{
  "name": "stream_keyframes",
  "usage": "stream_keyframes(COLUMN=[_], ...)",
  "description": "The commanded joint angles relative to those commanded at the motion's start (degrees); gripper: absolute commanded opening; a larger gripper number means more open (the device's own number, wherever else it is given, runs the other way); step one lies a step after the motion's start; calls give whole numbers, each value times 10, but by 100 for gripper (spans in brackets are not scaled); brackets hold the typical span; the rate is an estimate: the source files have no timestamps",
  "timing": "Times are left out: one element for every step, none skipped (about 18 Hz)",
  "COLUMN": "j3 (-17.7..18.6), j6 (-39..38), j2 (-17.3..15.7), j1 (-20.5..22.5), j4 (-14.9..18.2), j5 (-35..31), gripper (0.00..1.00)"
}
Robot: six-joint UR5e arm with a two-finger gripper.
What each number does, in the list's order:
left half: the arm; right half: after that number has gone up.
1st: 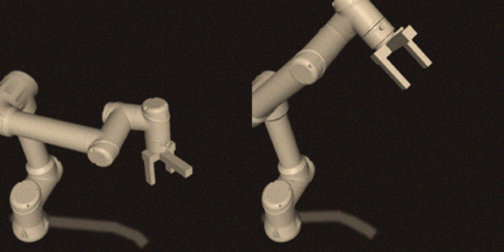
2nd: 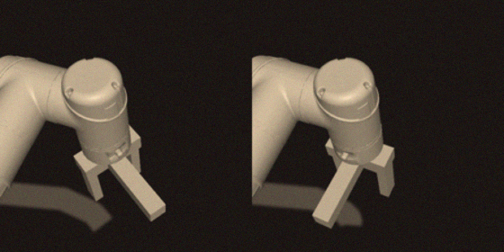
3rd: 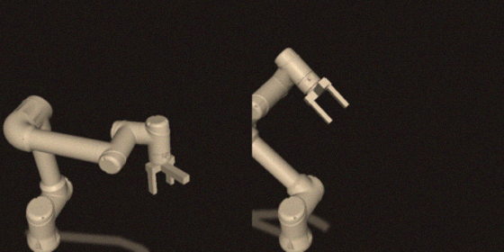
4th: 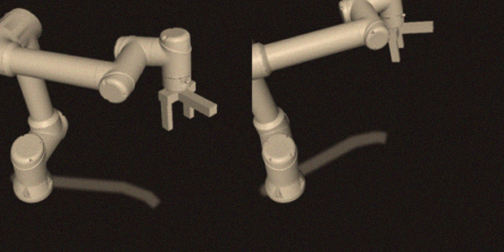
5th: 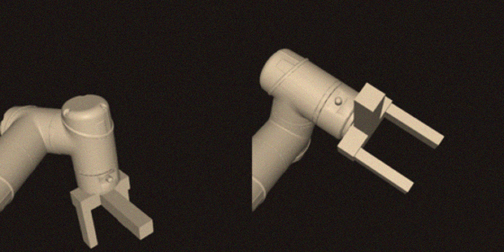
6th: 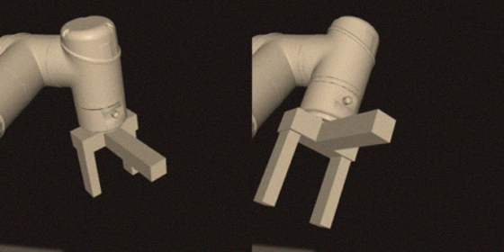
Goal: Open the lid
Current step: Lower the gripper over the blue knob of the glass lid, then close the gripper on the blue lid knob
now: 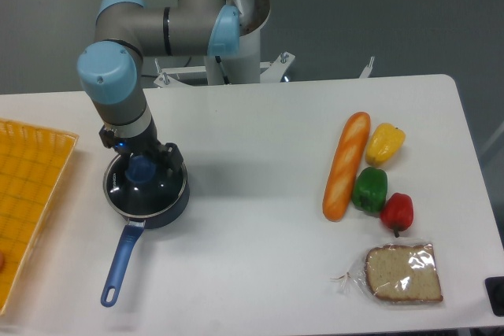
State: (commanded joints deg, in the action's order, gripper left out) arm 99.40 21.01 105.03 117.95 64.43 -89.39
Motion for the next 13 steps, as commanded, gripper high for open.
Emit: stream_keyframes(j3=[0, 0, 0, 0, 0, 0, 1, 1, 2, 3, 4, 4, 4], j6=[-1, -1, -1, -2, -3, -3, -4, -4, -4, -4, -4, -4, -4], j2=[1, 2, 2, 4, 5, 5, 6, 6, 7, 9, 9, 10, 10], j1=[0, -2, -2, -3, -3, -4, -4, -4, -4, -4, -4, -4, -4], j4=[-2, -3, -4, -6, -7, -7, -8, -11, -12, -15, -16, -18, -19], j5=[0, 0, 0, 0, 0, 0, 0, 0, 1, 1, 2, 2, 2], gripper=[100, 100, 100, 100, 100, 100, 100, 100, 100, 100, 100, 100, 100])
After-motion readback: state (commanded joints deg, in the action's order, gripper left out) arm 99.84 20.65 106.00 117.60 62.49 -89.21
